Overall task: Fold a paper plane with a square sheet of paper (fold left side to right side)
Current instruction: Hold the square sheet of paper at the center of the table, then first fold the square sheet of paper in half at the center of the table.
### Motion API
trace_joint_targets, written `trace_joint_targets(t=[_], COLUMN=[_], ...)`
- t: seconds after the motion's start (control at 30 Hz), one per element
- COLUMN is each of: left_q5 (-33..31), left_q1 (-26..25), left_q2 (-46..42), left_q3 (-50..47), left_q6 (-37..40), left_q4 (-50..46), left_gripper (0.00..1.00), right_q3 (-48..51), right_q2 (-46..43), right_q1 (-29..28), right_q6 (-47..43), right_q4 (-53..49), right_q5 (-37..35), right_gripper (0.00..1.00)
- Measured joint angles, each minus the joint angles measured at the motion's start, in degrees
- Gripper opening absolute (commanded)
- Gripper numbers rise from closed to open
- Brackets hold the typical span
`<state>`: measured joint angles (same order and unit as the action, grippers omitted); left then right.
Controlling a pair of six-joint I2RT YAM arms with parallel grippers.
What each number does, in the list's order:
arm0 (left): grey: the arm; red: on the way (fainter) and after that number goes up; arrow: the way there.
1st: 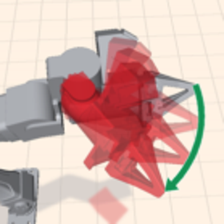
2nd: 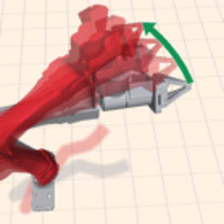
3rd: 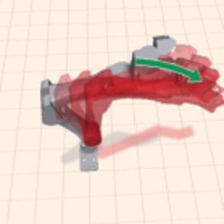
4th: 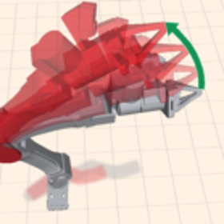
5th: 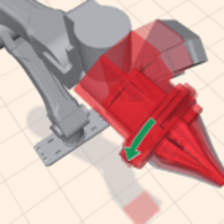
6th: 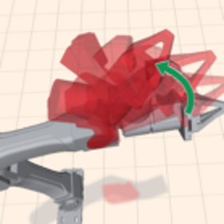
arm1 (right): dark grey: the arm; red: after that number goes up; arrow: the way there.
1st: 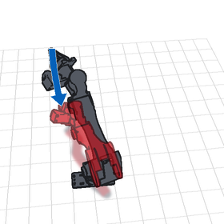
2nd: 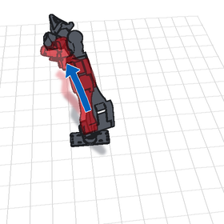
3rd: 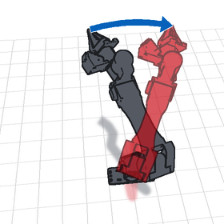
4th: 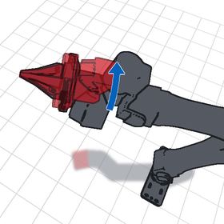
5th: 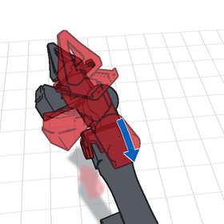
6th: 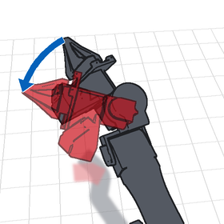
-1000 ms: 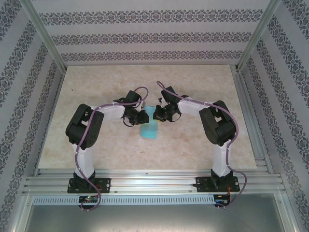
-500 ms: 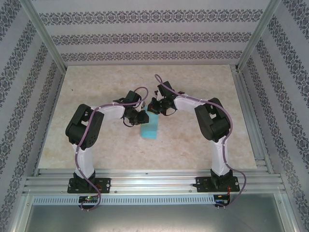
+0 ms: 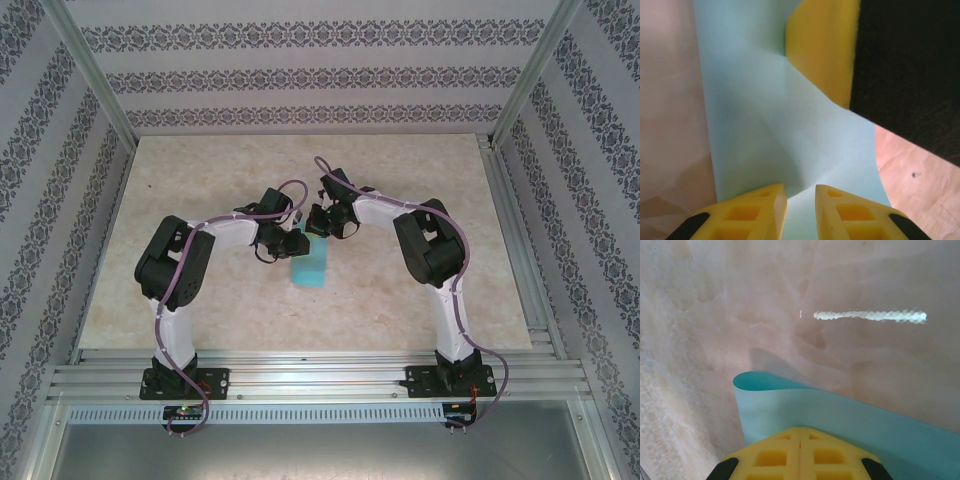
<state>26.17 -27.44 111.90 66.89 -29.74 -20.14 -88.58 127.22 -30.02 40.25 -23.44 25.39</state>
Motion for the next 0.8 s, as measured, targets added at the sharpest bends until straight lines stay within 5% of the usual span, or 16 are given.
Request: trace_joint_targets(t=[0.8], left_q5=[0.3], left_q1=[-1.1], left_q2=[-6.6], left_q3=[-8.9], left_q6=[3.8], left_q4=[3.6], left_gripper=[0.32], right_q3=[-4.0], right_q2=[1.2], right_q1=[-1.4], right_q6=[-2.7], right_q4=[-6.1], right_q5=[-1.8], right_gripper=[0.04])
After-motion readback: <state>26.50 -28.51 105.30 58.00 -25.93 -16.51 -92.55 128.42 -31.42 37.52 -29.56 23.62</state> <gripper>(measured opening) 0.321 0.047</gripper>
